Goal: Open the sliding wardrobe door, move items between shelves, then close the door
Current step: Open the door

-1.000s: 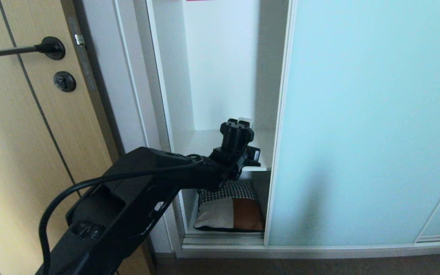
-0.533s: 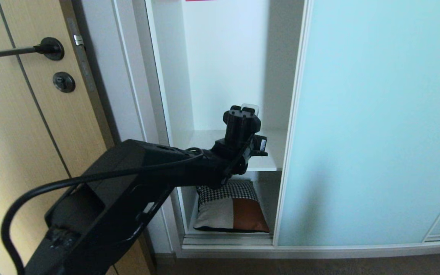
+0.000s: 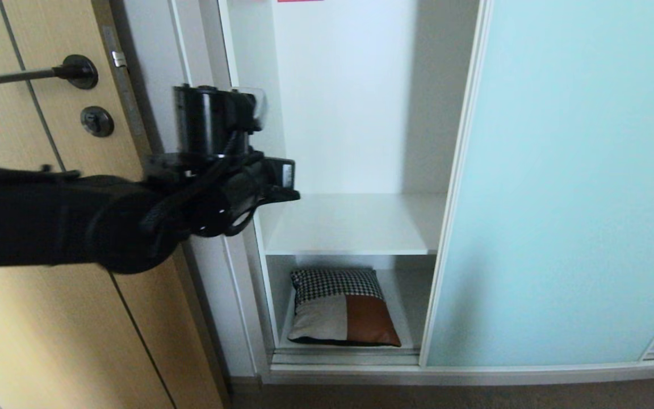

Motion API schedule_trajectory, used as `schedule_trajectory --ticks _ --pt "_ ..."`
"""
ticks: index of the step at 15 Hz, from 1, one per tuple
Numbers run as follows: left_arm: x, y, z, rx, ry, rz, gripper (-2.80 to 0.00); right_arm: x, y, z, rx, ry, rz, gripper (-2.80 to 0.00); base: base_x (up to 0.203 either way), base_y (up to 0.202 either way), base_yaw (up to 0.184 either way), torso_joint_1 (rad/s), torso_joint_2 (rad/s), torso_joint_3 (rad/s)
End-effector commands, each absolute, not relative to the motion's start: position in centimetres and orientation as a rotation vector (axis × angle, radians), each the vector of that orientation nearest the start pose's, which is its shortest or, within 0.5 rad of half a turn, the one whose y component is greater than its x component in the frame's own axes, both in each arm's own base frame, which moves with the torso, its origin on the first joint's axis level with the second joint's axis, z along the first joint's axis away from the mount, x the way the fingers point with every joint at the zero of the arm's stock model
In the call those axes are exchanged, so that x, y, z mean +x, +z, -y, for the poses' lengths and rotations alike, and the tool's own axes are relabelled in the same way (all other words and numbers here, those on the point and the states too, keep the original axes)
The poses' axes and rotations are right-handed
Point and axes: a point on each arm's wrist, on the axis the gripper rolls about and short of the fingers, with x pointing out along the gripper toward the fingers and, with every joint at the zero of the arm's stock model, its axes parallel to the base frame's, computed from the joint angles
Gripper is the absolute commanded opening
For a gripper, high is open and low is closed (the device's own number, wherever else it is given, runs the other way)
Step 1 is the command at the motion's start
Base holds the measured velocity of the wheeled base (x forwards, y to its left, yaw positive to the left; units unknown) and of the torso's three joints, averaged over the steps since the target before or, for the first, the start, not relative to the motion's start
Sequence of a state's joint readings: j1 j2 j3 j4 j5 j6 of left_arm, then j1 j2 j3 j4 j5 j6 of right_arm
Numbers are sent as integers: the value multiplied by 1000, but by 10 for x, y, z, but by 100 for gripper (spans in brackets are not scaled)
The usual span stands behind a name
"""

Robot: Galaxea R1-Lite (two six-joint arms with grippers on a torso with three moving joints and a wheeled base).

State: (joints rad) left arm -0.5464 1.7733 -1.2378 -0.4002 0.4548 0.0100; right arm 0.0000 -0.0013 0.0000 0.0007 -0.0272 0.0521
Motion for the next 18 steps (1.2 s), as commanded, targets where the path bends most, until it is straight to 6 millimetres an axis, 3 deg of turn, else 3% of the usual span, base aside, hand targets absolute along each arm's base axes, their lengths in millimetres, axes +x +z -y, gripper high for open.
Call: schedule_trajectory --ticks 1,5,10,13,18 --pt "223 275 115 50 -10 -75 -280 -23 75 1 52 -28 -1 -280 0 0 0 0 0 0" --pt "144 237 60 79 165 -116 -280 -23 75 1 52 -28 0 -280 0 0 0 0 0 0" --pt "86 211 11 77 401 -134 -280 -23 75 1 52 -28 -1 -280 0 0 0 0 0 0" --pt "57 197 -4 74 527 -135 -280 -23 75 1 52 -28 -1 -280 0 0 0 0 0 0" --pt "15 137 -14 83 634 -164 -280 -23 75 1 52 -28 -1 -280 0 0 0 0 0 0"
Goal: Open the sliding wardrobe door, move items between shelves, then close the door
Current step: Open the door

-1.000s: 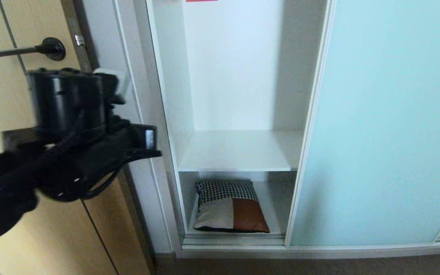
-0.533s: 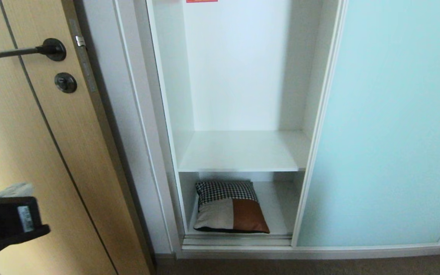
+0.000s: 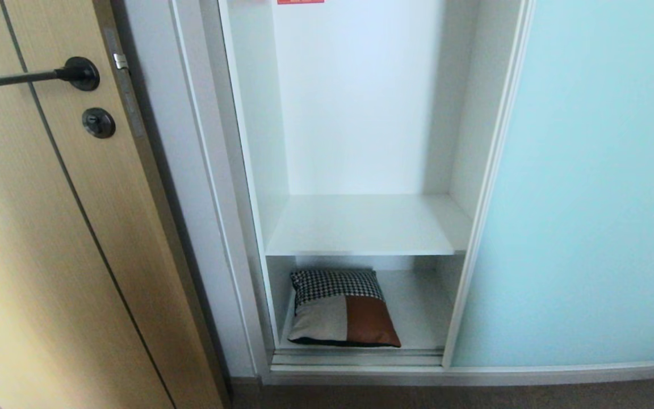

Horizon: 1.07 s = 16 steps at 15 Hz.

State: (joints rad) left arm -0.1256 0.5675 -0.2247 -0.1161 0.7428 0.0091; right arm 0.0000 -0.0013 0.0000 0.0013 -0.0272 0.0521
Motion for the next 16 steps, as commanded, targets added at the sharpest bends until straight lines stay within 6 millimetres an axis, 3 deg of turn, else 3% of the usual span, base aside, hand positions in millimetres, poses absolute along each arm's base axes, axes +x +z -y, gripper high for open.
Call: schedule_trajectory --ticks 1,5,10,13,16 --pt "9 129 -14 86 634 -169 -280 -23 75 1 52 -28 1 -280 0 0 0 0 0 0" --pt "-6 99 -16 98 646 -209 -280 -23 75 1 52 -28 0 -280 0 0 0 0 0 0" --pt "-11 95 -16 42 759 -175 -280 -23 75 1 52 -28 1 -280 0 0 0 0 0 0" --pt "-16 98 -14 42 669 -128 -280 -23 75 1 52 -28 1 -280 0 0 0 0 0 0" --pt "-24 95 -9 76 405 -45 -280 -23 75 1 52 -28 0 -280 0 0 0 0 0 0"
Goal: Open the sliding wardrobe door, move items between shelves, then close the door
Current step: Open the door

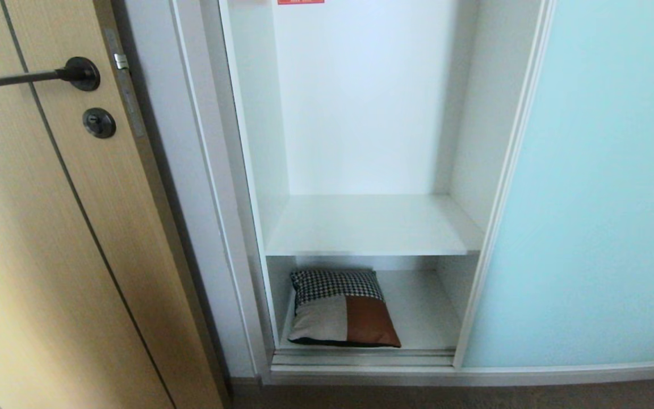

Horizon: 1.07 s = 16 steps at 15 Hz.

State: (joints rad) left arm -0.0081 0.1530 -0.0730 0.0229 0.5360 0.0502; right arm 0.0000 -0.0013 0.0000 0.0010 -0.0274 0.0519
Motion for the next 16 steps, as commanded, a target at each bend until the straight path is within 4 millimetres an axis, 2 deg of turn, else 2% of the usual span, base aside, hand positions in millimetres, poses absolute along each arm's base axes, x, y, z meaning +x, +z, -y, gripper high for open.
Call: schedule_trajectory --ticks 1,3,6,16 --pt "-28 93 -7 93 296 -32 -280 -23 75 1 52 -28 -1 -280 0 0 0 0 0 0" --pt "-33 90 -3 109 129 -53 -280 -23 75 1 52 -28 -1 -280 0 0 0 0 0 0" --pt "-29 76 1 99 -43 -106 -280 -23 75 1 52 -28 -1 -280 0 0 0 0 0 0" --pt "-28 75 1 88 -55 -103 -280 -23 75 1 52 -28 1 -280 0 0 0 0 0 0"
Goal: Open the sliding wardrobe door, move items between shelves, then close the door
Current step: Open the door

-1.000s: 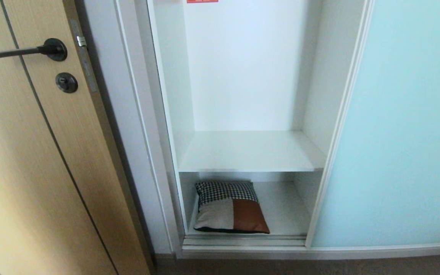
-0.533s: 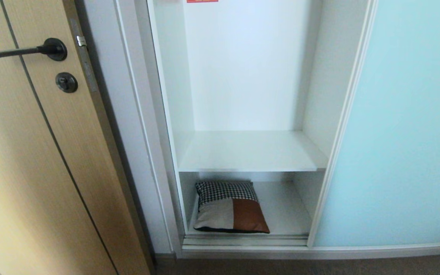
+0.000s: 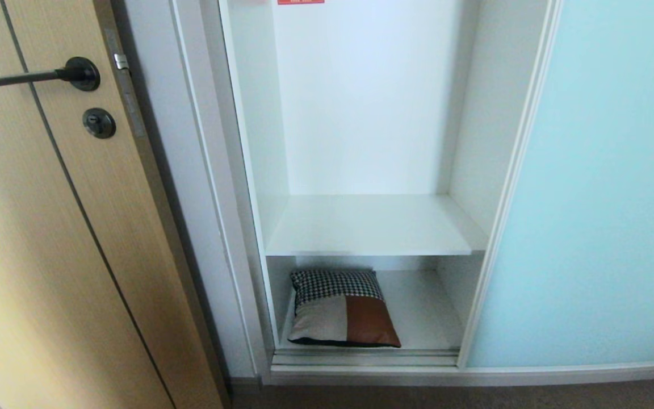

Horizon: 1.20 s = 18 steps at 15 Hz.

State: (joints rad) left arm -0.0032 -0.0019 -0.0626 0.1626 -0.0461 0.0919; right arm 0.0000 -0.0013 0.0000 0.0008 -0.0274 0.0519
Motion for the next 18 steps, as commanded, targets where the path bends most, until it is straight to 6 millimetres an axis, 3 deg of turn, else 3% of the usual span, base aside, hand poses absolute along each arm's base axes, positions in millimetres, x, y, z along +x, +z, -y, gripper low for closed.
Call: schedule_trajectory --ticks 1,5,18 --pt "-28 75 1 81 -50 -102 -280 -23 75 1 52 -28 1 -280 0 0 0 0 0 0" --pt "-23 76 0 83 -19 6 -280 -23 75 1 52 -28 0 -280 0 0 0 0 0 0" --pt "-23 74 0 63 -14 -13 -280 -23 75 1 52 -28 1 -280 0 0 0 0 0 0"
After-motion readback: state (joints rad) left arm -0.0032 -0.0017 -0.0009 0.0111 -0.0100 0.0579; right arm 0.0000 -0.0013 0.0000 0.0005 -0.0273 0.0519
